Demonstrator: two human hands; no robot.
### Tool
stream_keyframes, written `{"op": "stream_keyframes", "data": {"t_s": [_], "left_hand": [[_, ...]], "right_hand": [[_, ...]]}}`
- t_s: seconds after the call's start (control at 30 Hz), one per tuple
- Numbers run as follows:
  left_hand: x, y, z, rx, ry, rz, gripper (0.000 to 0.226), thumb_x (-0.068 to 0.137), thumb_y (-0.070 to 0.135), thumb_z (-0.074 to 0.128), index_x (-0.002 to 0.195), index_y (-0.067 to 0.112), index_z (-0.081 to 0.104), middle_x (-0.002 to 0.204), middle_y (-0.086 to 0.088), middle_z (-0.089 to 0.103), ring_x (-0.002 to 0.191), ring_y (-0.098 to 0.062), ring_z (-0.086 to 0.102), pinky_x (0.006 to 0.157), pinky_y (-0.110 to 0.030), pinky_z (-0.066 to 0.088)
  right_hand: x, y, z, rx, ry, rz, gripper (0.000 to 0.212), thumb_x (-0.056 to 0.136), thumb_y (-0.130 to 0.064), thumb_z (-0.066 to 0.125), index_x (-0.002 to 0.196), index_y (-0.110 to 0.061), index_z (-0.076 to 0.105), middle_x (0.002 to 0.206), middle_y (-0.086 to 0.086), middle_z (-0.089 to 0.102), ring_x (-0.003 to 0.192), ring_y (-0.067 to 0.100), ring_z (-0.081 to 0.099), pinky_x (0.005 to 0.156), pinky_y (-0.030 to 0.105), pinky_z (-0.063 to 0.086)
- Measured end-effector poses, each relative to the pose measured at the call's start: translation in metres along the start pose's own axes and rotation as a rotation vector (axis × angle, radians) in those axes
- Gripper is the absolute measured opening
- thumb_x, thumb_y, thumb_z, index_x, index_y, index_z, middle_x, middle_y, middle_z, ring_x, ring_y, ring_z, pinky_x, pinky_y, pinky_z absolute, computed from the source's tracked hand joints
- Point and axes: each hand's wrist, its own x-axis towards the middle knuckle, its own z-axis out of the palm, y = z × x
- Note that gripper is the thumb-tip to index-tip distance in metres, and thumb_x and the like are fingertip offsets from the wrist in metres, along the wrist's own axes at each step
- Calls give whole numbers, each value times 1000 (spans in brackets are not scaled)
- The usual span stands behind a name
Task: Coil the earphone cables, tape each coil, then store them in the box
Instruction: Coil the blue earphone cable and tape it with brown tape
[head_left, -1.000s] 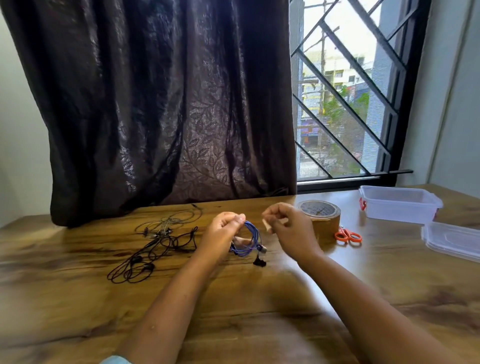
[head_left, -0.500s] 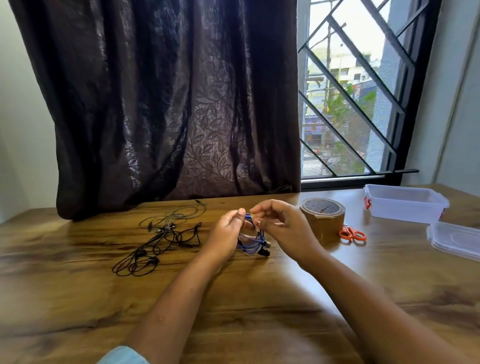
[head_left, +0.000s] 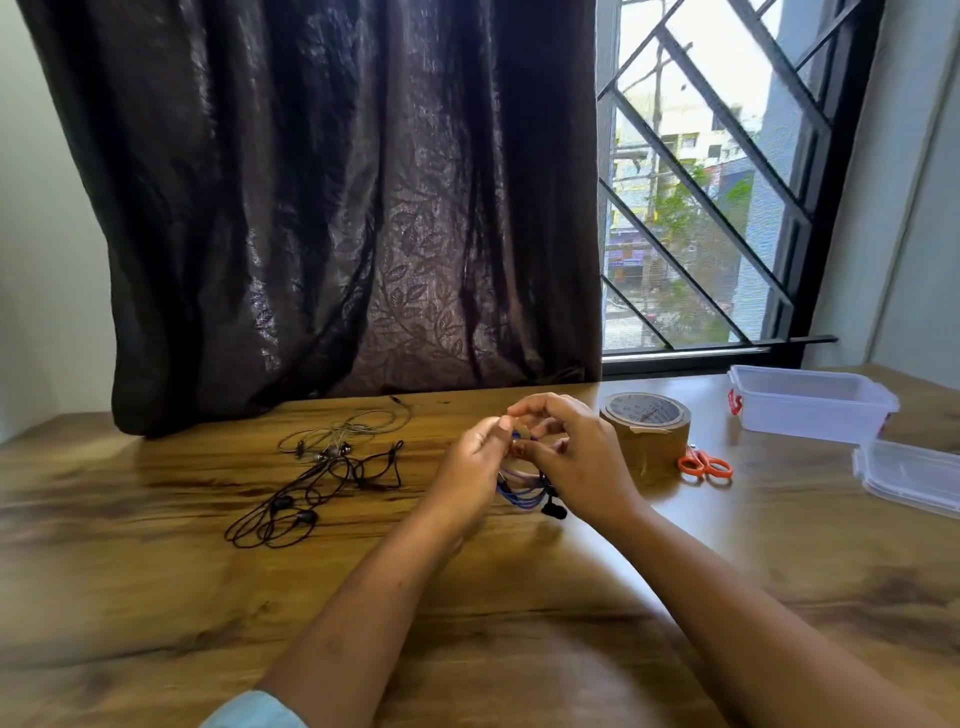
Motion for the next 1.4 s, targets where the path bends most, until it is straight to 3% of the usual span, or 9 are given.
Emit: {"op": "stream_keyframes", "data": {"t_s": [0.2,0.37,0.47,0.67,0.9,1.03,1.1,1.23,1.4], "left_hand": [[1,0,0,26,-7,-22,27,101,34,35,100,33,62,100,9,69,100,-7,64,91,-27,50],[-1,1,0,-55,20,-53,25,101,32,36,87,35,56,91,13,64,91,-3,61,85,-21,49],[0,3,0,-106,63,-90,25,101,31,36,85,33,55,88,10,65,86,-6,62,82,-23,50],[5,0,0,-183,97,-163,30,101,34,37,96,19,63,100,-12,69,100,-32,65,94,-46,50],[10,-4,0,-293,127,-208,28,101,32,37,101,15,60,86,-8,70,78,-21,67,69,-34,55],[8,-4,3,-234,143,-141,27,101,33,37,96,18,60,88,-7,69,87,-23,65,80,-39,53],[6,-4,3,-165,146,-68,24,101,33,36,86,29,55,87,2,66,86,-14,63,82,-30,52],[3,-4,3,-23,142,38,28,101,30,37,75,37,46,76,19,54,70,9,51,59,-3,41],[5,-8,-1,146,131,140,25,101,28,38,82,30,54,76,11,61,66,7,61,57,-5,43]], "right_hand": [[0,4,-2,-69,2,-39,39,75,-1,75,106,-22,66,95,-10,61,73,2,58,64,7,45],[-2,5,-3,-9,-32,-65,60,78,-3,74,128,-24,48,90,-4,60,68,7,59,61,9,46],[-4,1,-8,-116,-38,-136,53,78,-14,77,112,-32,41,86,-9,57,68,4,58,62,12,47],[-3,1,-9,-295,-81,-284,16,87,-22,67,89,-24,51,72,-23,46,71,-2,46,63,20,37],[-2,2,-10,-301,-103,-363,18,91,-20,57,106,-25,66,94,-10,69,86,4,57,78,14,42],[-1,4,-10,-228,-55,-281,23,88,-14,62,109,-17,71,99,-4,71,91,8,62,83,17,46],[0,4,-10,-208,-62,-242,23,86,-11,66,108,-14,72,98,-2,71,90,5,61,82,11,44],[2,4,-9,-190,-94,-147,19,83,-7,70,101,-11,73,88,-8,65,76,-8,54,71,-1,37],[3,3,-7,-160,-186,-81,15,87,-9,64,84,-23,61,80,-16,53,74,-6,50,66,5,38]]}}
